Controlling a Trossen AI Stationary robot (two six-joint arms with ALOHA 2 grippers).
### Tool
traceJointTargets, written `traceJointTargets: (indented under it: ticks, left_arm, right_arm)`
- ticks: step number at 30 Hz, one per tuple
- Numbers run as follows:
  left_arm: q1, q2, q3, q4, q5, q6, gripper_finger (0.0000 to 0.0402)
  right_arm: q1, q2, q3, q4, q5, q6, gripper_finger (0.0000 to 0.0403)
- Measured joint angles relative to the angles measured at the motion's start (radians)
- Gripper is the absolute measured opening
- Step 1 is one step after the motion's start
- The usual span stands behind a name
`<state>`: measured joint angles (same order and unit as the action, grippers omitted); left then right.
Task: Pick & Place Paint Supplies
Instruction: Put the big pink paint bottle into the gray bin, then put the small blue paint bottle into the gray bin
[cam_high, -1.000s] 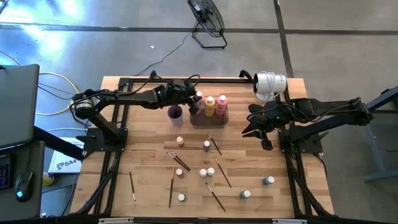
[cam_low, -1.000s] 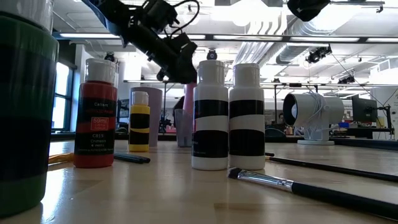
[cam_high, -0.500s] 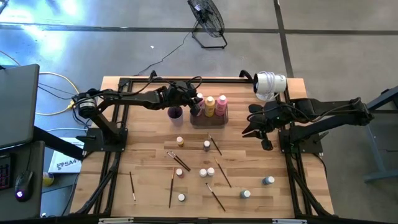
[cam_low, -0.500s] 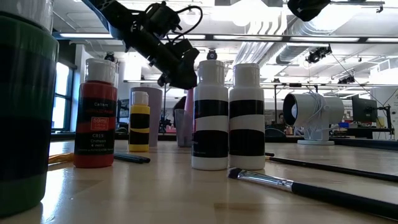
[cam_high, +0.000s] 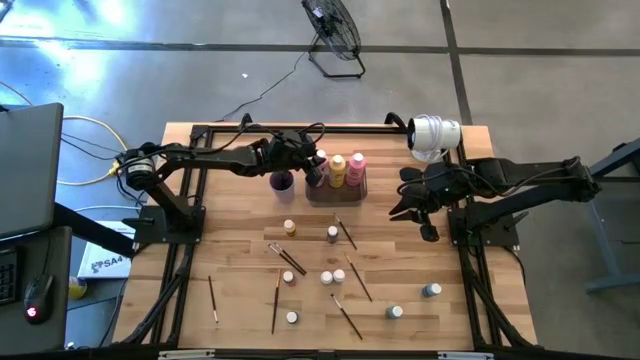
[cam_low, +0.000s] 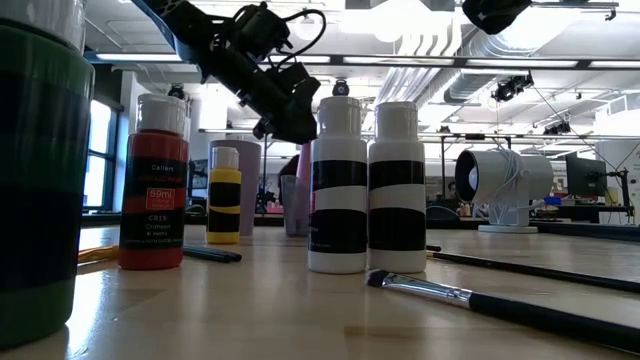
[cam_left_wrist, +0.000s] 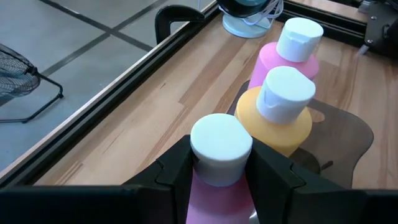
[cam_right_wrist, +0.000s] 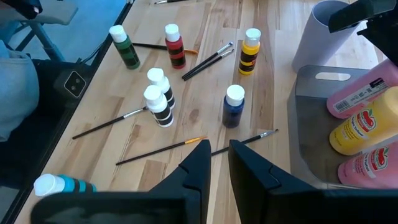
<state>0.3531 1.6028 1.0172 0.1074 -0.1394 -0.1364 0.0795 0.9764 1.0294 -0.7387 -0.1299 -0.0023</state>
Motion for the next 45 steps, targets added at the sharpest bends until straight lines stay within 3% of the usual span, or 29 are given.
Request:
traceJointTargets:
  ticks: [4, 11, 16, 22, 36, 45]
  left_arm:
    - [0.000, 0.000, 0.000, -0.003, 0.002, 0.000, 0.0140]
    - [0.000, 0.001, 0.000, -0.005, 0.052, 0.016, 0.0218]
    - [0.000, -0.005, -0.001, -0.007, 0.055, 0.012, 0.0248]
    - [0.000, -0.024, 0.042, -0.033, 0.055, 0.001, 0.0253]
    - [0.000, -0.024, 0.342, -0.419, 0.054, 0.027, 0.0254]
    - [-0.002, -0.024, 0.362, -0.532, 0.056, 0.104, 0.0253]
  right_arm:
    - [0.000, 0.000, 0.000, -0.004, 0.000, 0.005, 0.0048]
    - [0.000, 0.000, 0.000, -0.014, 0.000, 0.006, 0.0048]
    - [0.000, 0.000, 0.000, -0.014, 0.000, 0.006, 0.0048]
    - [0.000, 0.000, 0.000, -0.014, 0.000, 0.012, 0.0048]
    - [0.000, 0.000, 0.000, -0.014, 0.000, 0.035, 0.0048]
    - [0.000, 0.000, 0.000, -0.015, 0.000, 0.024, 0.0048]
